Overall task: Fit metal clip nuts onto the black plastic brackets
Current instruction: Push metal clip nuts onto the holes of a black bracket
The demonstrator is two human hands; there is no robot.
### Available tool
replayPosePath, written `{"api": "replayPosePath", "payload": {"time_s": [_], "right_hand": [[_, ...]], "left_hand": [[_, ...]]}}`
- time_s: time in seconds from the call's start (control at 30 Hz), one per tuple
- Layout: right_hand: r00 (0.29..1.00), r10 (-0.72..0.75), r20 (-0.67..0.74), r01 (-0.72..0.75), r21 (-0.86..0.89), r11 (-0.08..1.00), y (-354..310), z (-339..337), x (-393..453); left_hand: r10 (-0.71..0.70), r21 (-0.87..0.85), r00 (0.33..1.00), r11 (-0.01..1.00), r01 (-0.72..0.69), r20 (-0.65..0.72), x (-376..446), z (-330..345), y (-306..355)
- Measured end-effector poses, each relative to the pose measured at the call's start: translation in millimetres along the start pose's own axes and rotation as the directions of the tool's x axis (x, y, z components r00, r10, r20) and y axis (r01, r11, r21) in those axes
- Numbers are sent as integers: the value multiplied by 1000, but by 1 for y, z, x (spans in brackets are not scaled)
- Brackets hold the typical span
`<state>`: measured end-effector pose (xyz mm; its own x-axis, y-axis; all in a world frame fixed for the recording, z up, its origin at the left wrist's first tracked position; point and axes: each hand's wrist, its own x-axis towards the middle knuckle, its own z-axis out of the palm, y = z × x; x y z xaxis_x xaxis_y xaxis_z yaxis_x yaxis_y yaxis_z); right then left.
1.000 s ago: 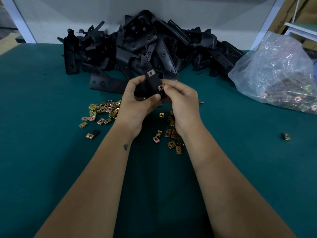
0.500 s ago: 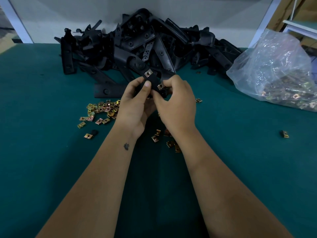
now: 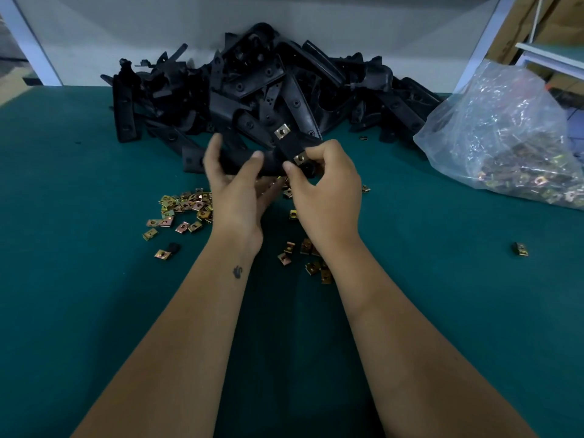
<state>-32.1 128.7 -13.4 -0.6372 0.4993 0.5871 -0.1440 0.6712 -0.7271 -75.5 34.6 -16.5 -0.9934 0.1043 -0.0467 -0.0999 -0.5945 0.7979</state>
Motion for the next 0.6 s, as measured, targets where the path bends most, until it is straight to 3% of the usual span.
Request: {"api": "replayPosePath", "payload": {"time_s": [0.1,0.2,0.33,0.43,0.5,0.6], "right_hand": [[993,113,-26,-111,92,990,-2,-6,3],[973,232,-1,-228,192,955,-4,-17,6],[939,345,-13,-312,392,865,-3,-44,3],[881,471,-48,-390,488,781,5,-72,3],[827,562,6,-468,563,682,10,-91,-1],[770,638,4,-460,696,551,17,-123,-10]], "left_hand": [[121,86,989,990,-113,-90,3,-7,8],[190,226,980,959,-173,-56,5,-10,15],[143,311,990,940,-141,16,-1,0,19],[115,265,992,956,-123,46,-18,29,12],[91,216,995,971,-99,47,-34,57,1],[9,184,996,983,-26,93,-72,101,-23]]}}
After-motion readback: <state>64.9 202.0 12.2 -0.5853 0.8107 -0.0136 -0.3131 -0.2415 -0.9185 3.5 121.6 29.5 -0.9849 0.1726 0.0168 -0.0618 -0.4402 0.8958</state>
